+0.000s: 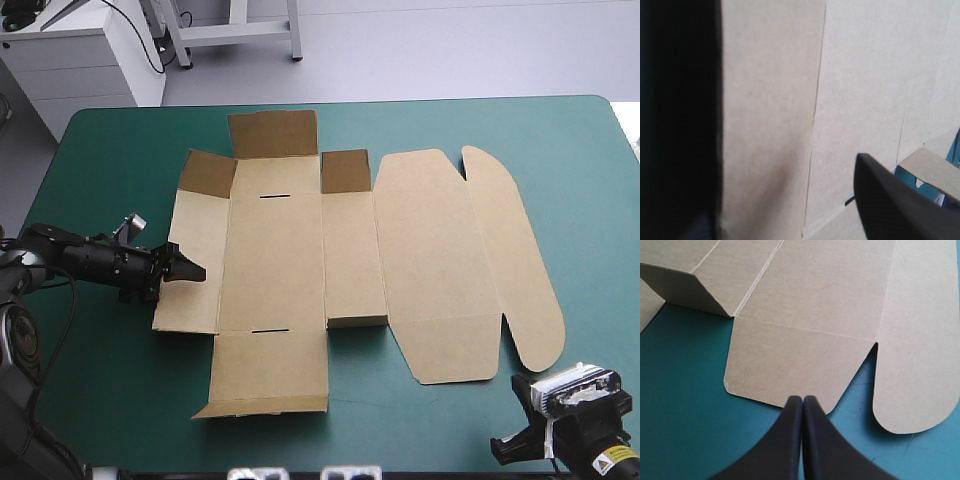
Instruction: Fold the box
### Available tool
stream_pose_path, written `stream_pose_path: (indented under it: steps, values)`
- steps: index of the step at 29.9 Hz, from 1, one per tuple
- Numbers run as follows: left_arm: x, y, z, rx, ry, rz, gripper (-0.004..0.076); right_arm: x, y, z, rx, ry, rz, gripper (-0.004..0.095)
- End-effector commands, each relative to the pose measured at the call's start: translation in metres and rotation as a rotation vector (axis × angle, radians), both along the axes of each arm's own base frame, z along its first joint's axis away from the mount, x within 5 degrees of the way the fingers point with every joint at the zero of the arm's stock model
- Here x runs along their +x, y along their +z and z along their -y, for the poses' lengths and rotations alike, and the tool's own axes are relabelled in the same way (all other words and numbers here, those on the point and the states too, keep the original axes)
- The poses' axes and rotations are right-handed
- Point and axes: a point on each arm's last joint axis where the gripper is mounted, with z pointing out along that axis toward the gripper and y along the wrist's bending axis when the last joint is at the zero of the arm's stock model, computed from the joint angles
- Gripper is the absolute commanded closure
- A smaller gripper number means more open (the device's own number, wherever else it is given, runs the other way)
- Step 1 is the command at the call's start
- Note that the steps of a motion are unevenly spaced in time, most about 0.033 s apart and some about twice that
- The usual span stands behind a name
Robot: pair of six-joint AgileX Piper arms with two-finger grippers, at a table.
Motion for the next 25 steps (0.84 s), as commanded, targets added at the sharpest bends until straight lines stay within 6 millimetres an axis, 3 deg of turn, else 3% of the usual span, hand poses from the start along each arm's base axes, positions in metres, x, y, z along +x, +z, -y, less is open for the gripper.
stream_pose_path:
  steps: [1,4,9,25]
  values:
    - [-0.0009,0.0218,0.0088,-0.095,-0.019,0.041,0.0433,0.0031,0.0106,0.0,0.015,-0.007,0.06,0.0928]
    - [-0.0004,0.0208,0.0084,-0.089,-0.017,0.041,0.0581,0.0031,0.0106,0.0,0.015,-0.007,0.06,0.0928]
    - [0.0011,0.02,0.0074,-0.075,-0.002,0.049,0.0734,0.0031,0.0106,0.0,0.015,-0.007,0.06,0.0928]
    - [0.0037,0.0183,0.0051,-0.02,-0.047,0.145,0.0732,0.0029,0.0103,-0.0001,0.015,-0.006,0.057,0.0928]
